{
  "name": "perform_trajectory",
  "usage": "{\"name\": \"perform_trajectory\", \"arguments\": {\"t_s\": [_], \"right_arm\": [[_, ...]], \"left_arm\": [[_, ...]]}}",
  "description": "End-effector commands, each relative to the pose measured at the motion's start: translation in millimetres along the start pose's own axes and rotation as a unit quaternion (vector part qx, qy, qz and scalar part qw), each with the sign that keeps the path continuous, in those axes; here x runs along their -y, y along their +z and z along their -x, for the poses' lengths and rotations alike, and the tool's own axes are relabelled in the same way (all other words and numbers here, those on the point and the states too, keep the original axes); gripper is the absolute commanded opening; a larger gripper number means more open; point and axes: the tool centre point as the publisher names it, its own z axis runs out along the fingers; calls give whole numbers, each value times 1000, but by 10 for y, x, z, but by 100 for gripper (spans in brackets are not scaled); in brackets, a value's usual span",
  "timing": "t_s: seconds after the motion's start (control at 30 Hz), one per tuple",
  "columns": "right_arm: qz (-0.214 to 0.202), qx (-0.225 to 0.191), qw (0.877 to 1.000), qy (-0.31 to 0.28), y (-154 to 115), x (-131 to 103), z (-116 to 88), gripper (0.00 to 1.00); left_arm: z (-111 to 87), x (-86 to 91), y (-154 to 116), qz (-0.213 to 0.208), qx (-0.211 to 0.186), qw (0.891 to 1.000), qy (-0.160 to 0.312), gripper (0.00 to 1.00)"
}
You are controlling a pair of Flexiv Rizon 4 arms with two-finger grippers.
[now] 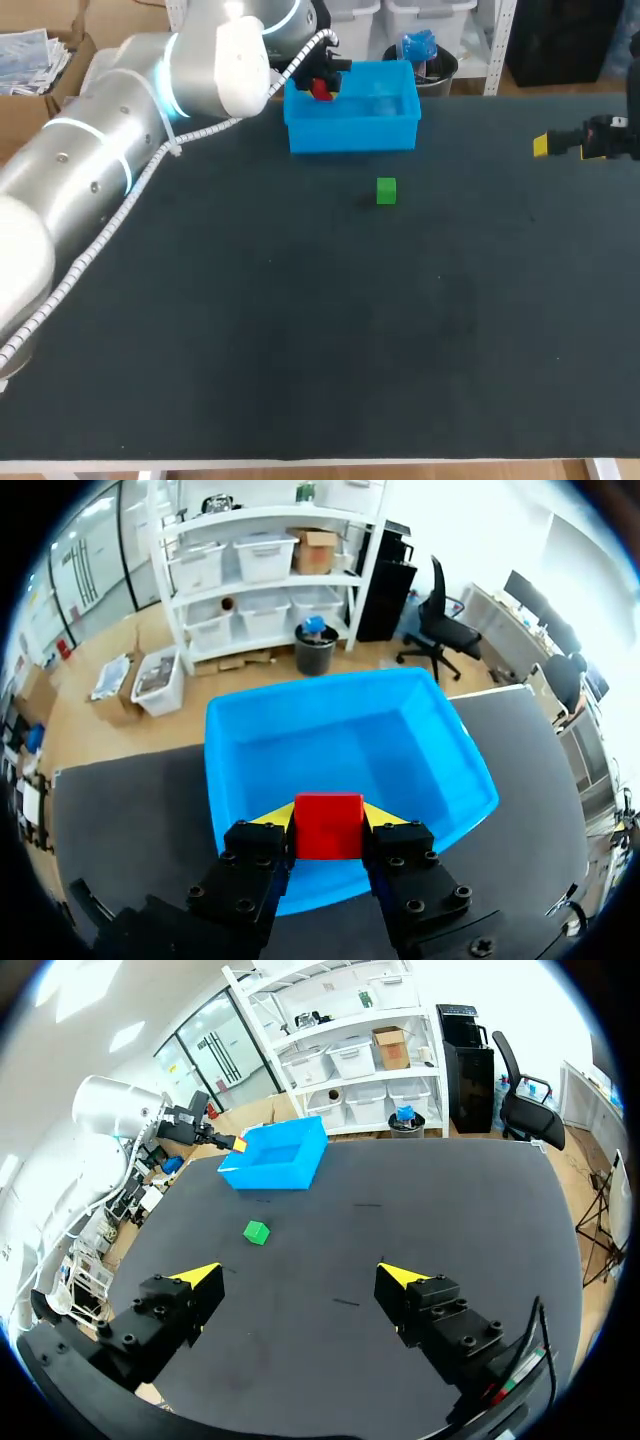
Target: Use the left arm to pick the red cube and place it into the blue plastic box first, then use the right arm to grasp the green cube and put it into the same blue plastic box after the first action is fully finished.
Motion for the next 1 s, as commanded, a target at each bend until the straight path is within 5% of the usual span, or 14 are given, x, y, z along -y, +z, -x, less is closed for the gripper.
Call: {"name": "perform_trajectory", "arguments": {"t_s": [0.03,0.13,0.23,0.3,0.43,0.8,1.0], "right_arm": [[-1,0,1000,0,6,-4,4,100],[-1,0,1000,0,6,-4,4,100],[-1,0,1000,0,6,-4,4,100],[-1,0,1000,0,6,-4,4,100],[-1,0,1000,0,6,-4,4,100],[-1,0,1000,0,6,-4,4,100],[-1,0,1000,0,6,-4,4,100]], "left_arm": [[108,-5,83,-2,-17,1000,1,0],[105,9,83,-2,-22,1000,3,0],[102,22,92,-1,-26,1000,4,42],[102,30,94,0,-27,1000,5,82],[111,50,78,1,-28,1000,5,100],[196,138,-243,-5,-7,1000,21,100],[71,168,-591,-25,16,999,33,100]]}}
